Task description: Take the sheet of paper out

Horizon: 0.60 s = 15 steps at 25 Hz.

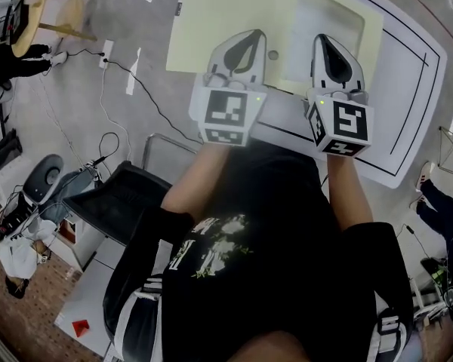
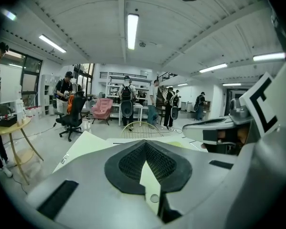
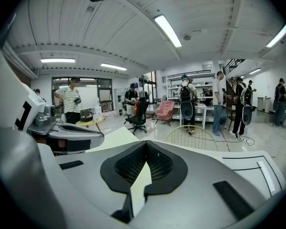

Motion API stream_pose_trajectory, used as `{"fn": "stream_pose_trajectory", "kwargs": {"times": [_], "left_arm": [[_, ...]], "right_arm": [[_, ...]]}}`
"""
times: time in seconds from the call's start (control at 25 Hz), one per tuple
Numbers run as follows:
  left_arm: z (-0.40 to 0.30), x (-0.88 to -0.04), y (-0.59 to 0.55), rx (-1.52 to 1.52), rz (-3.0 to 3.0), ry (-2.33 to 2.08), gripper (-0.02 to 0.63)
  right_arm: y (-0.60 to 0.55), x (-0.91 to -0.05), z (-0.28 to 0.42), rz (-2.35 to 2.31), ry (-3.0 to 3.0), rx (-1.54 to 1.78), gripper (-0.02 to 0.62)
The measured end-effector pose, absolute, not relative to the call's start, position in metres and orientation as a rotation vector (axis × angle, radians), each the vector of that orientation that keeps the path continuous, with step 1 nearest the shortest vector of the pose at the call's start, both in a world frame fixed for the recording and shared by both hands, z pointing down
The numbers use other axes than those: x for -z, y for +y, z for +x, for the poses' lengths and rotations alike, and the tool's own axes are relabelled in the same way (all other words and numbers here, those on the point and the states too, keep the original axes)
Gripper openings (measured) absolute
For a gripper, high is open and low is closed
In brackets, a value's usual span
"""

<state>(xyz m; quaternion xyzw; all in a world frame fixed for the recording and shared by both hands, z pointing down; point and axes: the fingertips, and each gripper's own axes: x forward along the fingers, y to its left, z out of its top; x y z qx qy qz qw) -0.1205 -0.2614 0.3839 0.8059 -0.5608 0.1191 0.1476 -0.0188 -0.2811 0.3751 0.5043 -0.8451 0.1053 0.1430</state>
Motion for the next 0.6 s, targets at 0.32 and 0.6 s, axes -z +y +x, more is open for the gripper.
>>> {"fn": "stream_pose_trajectory", "kwargs": {"times": [0.32, 0.6], "left_arm": [[-0.131, -0.400, -0.275, -0.358, 2.326, -1.532, -0.011], [-0.138, -0.409, -0.289, -0.346, 2.333, -1.472, -0.011]], "right_arm": [[-0.287, -0.393, -0.032, 1.466, -2.371, -0.338, 0.000], [-0.293, -0.396, -0.040, 1.488, -2.303, -0.338, 0.000]]}}
